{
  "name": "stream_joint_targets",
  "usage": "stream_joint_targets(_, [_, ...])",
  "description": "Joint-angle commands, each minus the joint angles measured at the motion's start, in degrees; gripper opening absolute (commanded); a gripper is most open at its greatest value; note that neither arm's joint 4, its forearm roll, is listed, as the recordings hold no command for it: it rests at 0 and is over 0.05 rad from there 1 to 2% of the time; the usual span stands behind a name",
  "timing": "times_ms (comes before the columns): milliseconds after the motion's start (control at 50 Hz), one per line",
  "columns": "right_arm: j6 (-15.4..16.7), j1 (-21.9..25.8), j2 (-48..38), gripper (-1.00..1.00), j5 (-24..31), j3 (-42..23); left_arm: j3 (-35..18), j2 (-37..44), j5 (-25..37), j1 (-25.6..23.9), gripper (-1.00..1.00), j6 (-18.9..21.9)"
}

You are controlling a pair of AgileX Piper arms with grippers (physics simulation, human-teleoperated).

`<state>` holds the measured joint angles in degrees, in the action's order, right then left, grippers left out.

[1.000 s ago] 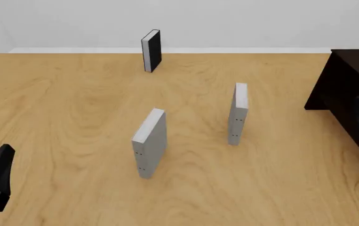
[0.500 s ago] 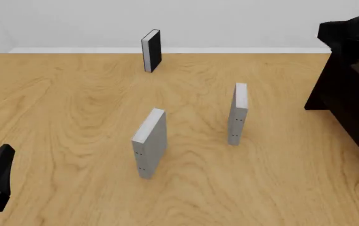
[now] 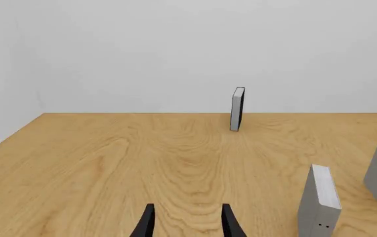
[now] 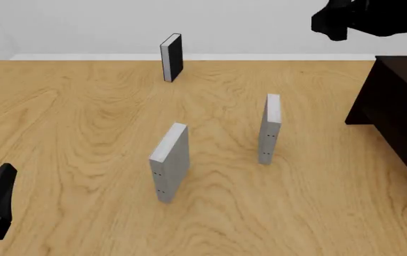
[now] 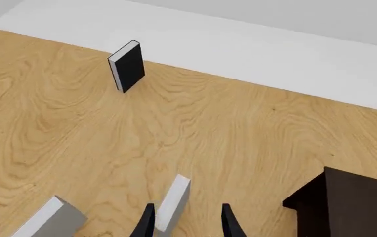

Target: Pick up the book on the right and place it on the cabinet shelf.

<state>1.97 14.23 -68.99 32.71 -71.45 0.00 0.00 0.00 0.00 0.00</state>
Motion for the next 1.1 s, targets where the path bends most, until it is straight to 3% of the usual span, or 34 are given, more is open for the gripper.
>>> stream_joint_targets(20, [-3.7,0.6,-10.7,1.00,4.5,-7.6,0.0,0.0,0.0,0.0,1.00,0.0])
stream_joint_targets(40, [-5.5,1.2,-11.3,1.00,4.7,-8.2,0.0,0.0,0.0,0.0,1.00,0.0])
stream_joint_targets(280, [-5.0,0.9,-19.2,1.00,9.7,-15.1,0.0,0.0,0.0,0.0,1.00,0.0])
stream_joint_targets(300, [-3.7,0.5,-19.5,1.00,10.0,-15.5,0.0,0.0,0.0,0.0,1.00,0.0])
stream_joint_targets(340, [-5.1,1.0,-20.5,1.00,10.9,-17.1,0.0,0.0,0.0,0.0,1.00,0.0])
stream_joint_targets(380, [-3.7,0.5,-21.2,1.00,11.4,-18.3,0.0,0.0,0.0,0.0,1.00,0.0])
stream_joint_targets(400, [-5.3,0.9,-21.9,1.00,11.9,-18.8,0.0,0.0,0.0,0.0,1.00,0.0])
stream_joint_targets(560, [-4.5,0.6,-24.9,1.00,14.4,-23.7,0.0,0.0,0.0,0.0,1.00,0.0])
stream_joint_targets(580, [-3.0,0.9,-25.0,1.00,14.3,-24.3,0.0,0.0,0.0,0.0,1.00,0.0])
stream_joint_targets(660, [-3.7,1.0,-26.4,1.00,15.6,-26.5,0.0,0.0,0.0,0.0,1.00,0.0])
stream_joint_targets(680, [-1.0,0.9,-26.8,1.00,15.9,-27.5,0.0,0.0,0.0,0.0,1.00,0.0])
stream_joint_targets(720, [-3.5,1.6,-27.7,1.00,17.0,-29.3,0.0,0.0,0.0,0.0,1.00,0.0])
stream_joint_targets(740, [-0.6,0.0,-27.7,1.00,16.8,-29.8,0.0,0.0,0.0,0.0,1.00,0.0])
stream_joint_targets(780, [-1.2,0.8,-28.4,1.00,17.3,-30.8,0.0,0.0,0.0,0.0,1.00,0.0])
stream_joint_targets(820, [1.2,1.3,-28.9,1.00,17.8,-30.6,0.0,0.0,0.0,0.0,1.00,0.0])
stream_joint_targets(840, [0.0,-0.3,-28.7,1.00,17.5,-31.5,0.0,0.0,0.0,0.0,1.00,0.0])
stream_joint_targets(880, [0.0,2.0,-29.7,1.00,18.8,-32.5,0.0,0.0,0.0,0.0,1.00,0.0])
stream_joint_targets(960, [1.7,1.8,-30.0,1.00,18.7,-31.9,0.0,0.0,0.0,0.0,1.00,0.0])
stream_joint_targets(980, [3.6,1.8,-29.8,1.00,18.3,-31.5,0.0,0.0,0.0,0.0,1.00,0.0])
stream_joint_targets(1040, [0.4,1.9,-30.4,1.00,19.2,-31.4,0.0,0.0,0.0,0.0,1.00,0.0])
stream_joint_targets(1080, [2.6,1.2,-30.0,1.00,18.6,-30.9,0.0,0.0,0.0,0.0,1.00,0.0])
stream_joint_targets(1100, [0.4,2.6,-31.1,1.00,19.9,-31.6,0.0,0.0,0.0,0.0,1.00,0.0])
